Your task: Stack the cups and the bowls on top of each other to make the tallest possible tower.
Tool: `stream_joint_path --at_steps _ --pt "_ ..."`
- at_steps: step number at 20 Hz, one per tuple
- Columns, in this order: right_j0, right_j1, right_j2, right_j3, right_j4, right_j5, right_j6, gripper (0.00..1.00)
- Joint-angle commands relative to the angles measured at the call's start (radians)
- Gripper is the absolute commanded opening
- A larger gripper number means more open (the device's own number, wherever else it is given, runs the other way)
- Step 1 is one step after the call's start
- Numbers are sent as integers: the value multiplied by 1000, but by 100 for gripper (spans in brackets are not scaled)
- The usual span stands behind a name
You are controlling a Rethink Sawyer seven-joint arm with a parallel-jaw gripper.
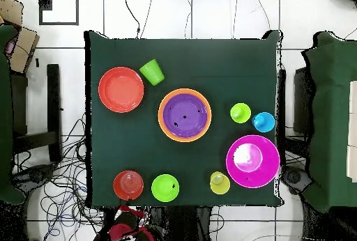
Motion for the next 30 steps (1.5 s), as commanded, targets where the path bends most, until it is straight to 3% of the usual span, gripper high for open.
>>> stream_joint_path --at_steps 1,4,9,18,21,25,30 --pt "-15 89 88 -96 79 16 144 100" --pt "-43 71 93 -125 79 63 122 100" --pt "-146 76 133 -189 25 108 76 100" --pt "-186 168 150 -237 0 10 78 100" --pt "-147 190 127 -259 45 6 78 100" --pt "0 179 29 -271 192 71 73 100" --pt "38 109 16 -239 231 140 73 100"
